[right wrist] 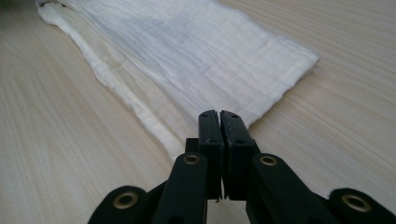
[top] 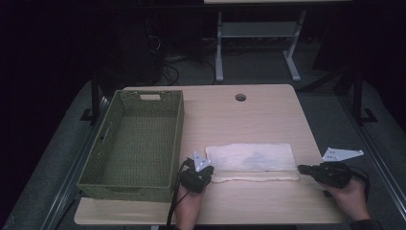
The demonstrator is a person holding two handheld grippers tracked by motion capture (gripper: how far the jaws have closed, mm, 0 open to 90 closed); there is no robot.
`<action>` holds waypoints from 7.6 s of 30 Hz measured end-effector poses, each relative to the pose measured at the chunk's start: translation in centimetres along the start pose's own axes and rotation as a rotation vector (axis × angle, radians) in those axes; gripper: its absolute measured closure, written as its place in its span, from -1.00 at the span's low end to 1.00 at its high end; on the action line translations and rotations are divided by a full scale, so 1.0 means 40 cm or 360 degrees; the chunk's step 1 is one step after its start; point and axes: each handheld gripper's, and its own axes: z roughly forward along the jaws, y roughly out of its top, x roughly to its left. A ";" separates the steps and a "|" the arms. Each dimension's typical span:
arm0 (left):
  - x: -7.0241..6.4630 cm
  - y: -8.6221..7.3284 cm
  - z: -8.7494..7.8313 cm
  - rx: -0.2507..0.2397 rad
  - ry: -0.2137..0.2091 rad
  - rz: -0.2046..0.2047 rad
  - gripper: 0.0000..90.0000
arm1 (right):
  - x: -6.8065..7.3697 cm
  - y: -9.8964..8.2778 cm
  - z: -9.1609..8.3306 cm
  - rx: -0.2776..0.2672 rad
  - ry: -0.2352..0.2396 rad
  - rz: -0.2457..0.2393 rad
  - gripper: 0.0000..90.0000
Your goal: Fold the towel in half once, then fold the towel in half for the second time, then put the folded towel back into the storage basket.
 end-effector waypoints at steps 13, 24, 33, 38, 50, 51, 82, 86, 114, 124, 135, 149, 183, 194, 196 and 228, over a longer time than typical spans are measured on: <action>-0.010 -0.011 -0.011 0.0018 -0.0071 -0.0010 0.49 | 0.015 -0.022 -0.011 0.0030 0.0065 0.0010 0.52; 0.016 0.063 0.028 -0.0018 -0.0040 0.0052 0.16 | -0.007 0.042 0.012 -0.0022 0.0008 -0.0036 0.38; 0.074 0.115 0.102 -0.0014 0.0021 0.0038 0.16 | -0.074 0.109 0.073 -0.0035 -0.0048 -0.0037 0.38; 0.104 0.130 0.129 0.0004 0.0066 0.0019 0.16 | -0.128 0.138 0.108 -0.0035 -0.0074 0.0029 0.40; 0.128 0.128 0.161 0.0071 0.0104 0.0013 0.17 | -0.170 0.117 0.174 0.0100 -0.0063 0.0061 0.62; 0.129 0.127 0.163 0.0073 0.0102 0.0013 0.17 | -0.168 0.117 0.175 0.0102 -0.0055 0.0050 0.69; 0.131 0.147 0.198 0.0019 -0.0028 0.0016 0.89 | -0.184 0.132 0.134 0.0031 -0.0280 0.0034 0.93; 0.132 0.174 0.198 -0.0018 -0.0003 0.0026 0.89 | -0.194 0.142 0.129 -0.0006 -0.0302 0.0056 0.93; 0.103 0.126 0.096 -0.0189 -0.0079 0.0014 0.90 | -0.112 0.106 0.029 -0.0126 -0.0229 -0.0017 0.93; 0.090 0.097 0.081 -0.0191 -0.0090 0.0045 0.90 | -0.089 0.081 0.022 -0.0098 -0.0186 -0.0026 0.93; 0.065 0.072 0.061 -0.0179 -0.0121 0.0091 0.89 | -0.070 0.049 0.004 -0.0076 -0.0162 -0.0031 0.93; 0.043 0.030 0.059 -0.0086 -0.0120 0.0072 0.81 | -0.049 0.014 0.007 -0.0010 -0.0099 -0.0011 0.83; 0.018 0.016 0.090 0.0098 -0.0175 0.0174 0.99 | -0.022 0.001 0.040 0.0203 -0.0034 -0.0054 1.00; 0.021 0.028 0.078 0.0087 -0.0298 0.0132 0.43 | -0.013 0.012 0.025 0.0090 -0.0043 -0.0037 1.00; 0.019 0.035 0.077 0.0081 -0.0322 0.0138 0.26 | -0.001 0.023 0.021 0.0054 -0.0019 -0.0034 0.99; 0.032 0.094 0.079 0.0012 -0.0334 0.0190 -0.20 | -0.069 0.147 0.193 0.0219 -0.0088 -0.0114 1.00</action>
